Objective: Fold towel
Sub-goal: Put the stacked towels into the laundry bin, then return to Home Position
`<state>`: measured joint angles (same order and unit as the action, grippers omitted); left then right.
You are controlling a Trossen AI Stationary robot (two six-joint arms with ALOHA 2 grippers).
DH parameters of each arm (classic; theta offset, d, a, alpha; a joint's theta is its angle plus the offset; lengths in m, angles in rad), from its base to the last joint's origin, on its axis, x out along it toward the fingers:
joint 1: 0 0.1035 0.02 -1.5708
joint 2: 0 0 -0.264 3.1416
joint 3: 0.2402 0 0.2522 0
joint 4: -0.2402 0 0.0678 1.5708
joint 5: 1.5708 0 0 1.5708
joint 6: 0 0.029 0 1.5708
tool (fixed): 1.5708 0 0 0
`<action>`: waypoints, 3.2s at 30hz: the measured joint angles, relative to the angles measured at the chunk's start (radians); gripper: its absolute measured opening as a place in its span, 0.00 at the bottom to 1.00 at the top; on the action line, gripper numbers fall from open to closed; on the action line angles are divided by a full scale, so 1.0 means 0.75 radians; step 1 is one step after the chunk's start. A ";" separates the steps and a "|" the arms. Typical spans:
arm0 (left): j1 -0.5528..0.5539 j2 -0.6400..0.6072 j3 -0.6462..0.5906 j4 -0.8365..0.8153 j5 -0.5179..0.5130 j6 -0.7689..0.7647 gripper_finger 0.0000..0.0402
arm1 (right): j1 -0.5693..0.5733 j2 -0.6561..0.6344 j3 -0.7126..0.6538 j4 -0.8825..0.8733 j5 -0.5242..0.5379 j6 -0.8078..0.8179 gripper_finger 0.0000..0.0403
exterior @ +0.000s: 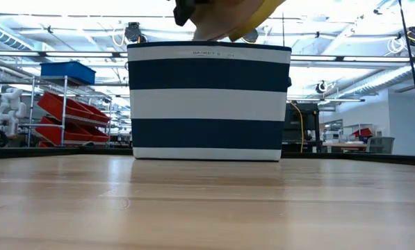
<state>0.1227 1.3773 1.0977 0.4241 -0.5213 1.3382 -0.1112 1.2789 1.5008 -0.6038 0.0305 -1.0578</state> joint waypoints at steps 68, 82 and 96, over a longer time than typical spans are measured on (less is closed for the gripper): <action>0.547 0.092 0.000 -0.713 0.610 -0.239 0.38 | -0.810 0.486 0.000 -0.092 -0.708 -0.118 0.39; 0.519 0.050 0.000 -0.355 0.548 -0.294 0.38 | -0.810 0.321 0.000 0.042 -0.869 -0.099 0.40; 0.357 -0.296 0.000 -0.486 0.957 -0.697 0.38 | -0.799 -0.007 0.000 -0.089 -1.407 0.004 0.40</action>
<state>0.3902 1.1551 1.0977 0.0593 0.1966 0.8151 -0.7107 1.2740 1.5009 -0.6708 -1.0249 -1.0545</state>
